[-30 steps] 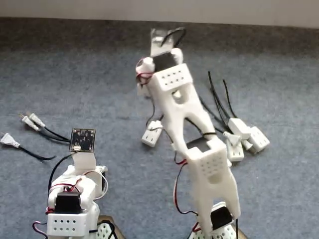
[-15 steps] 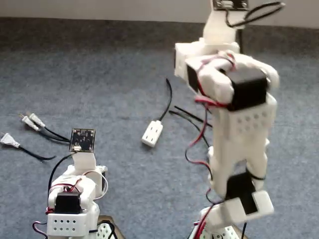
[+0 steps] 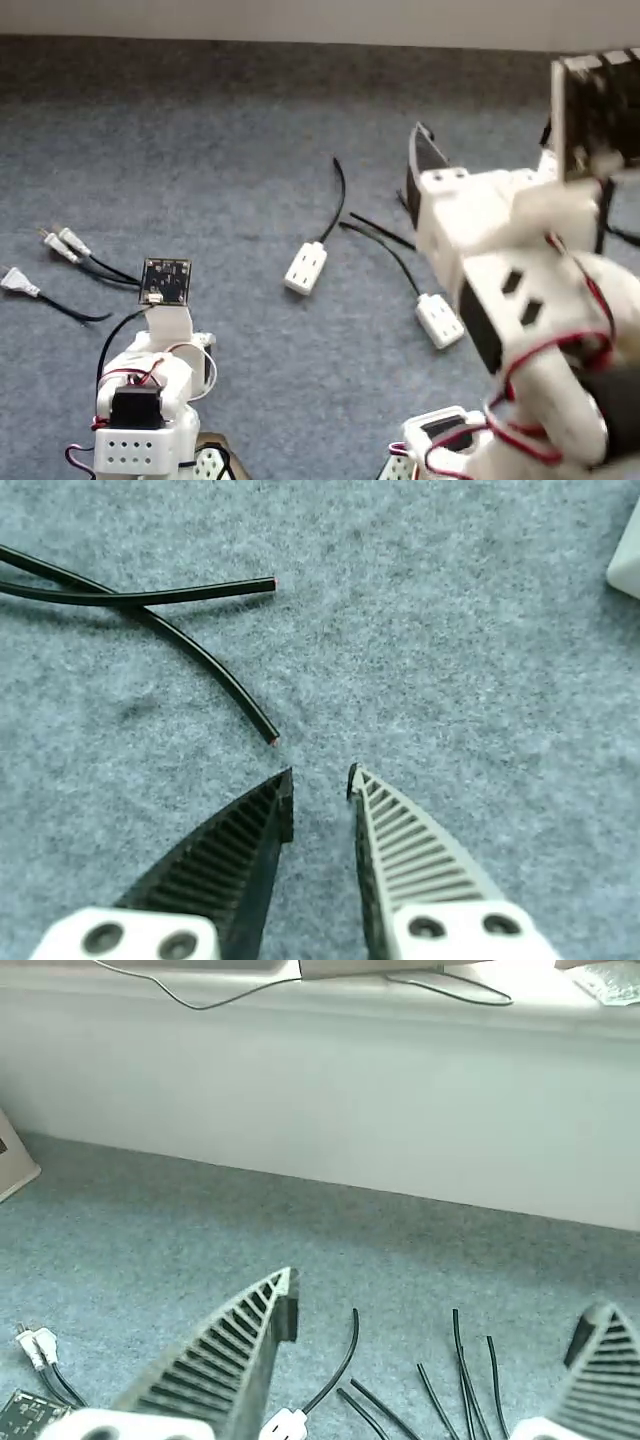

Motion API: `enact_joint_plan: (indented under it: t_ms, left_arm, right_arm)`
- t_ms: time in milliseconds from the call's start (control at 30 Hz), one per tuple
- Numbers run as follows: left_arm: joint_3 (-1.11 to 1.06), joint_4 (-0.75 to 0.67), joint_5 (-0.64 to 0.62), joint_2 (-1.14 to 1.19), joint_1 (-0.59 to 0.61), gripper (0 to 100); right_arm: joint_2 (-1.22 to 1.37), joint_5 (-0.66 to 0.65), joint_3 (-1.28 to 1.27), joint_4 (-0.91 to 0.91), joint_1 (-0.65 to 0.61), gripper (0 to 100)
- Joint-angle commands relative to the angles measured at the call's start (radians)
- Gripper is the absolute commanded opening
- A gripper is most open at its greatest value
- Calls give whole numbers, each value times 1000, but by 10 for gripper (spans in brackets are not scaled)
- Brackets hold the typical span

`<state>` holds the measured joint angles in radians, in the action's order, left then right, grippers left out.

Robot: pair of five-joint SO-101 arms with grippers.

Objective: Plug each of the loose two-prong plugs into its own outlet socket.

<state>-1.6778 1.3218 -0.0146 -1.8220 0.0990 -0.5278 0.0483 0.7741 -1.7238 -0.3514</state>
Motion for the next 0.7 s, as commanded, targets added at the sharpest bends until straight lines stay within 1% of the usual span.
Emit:
enact_joint_plan:
  t_ms: [0,233,367,500,567,667]
  left_arm:
    - [-18,3,-5,-5,-8,108]
    - [-18,3,-5,-5,-8,108]
    - [-18,3,-5,-5,-19,108]
    - [-18,3,-5,-5,-76,109]
    - [-18,3,-5,-5,-93,109]
    - [-18,3,-5,-5,-101,111]
  right_arm:
    - [-104,-15,-71,-31,8,401]
    - [-154,-15,-266,24,10,401]
    - [-154,-15,-321,120,28,401]
    - [-147,-18,-329,202,188,401]
    - [-139,-74,-337,265,294,401]
    - [-116,-160,-384,378,412,401]
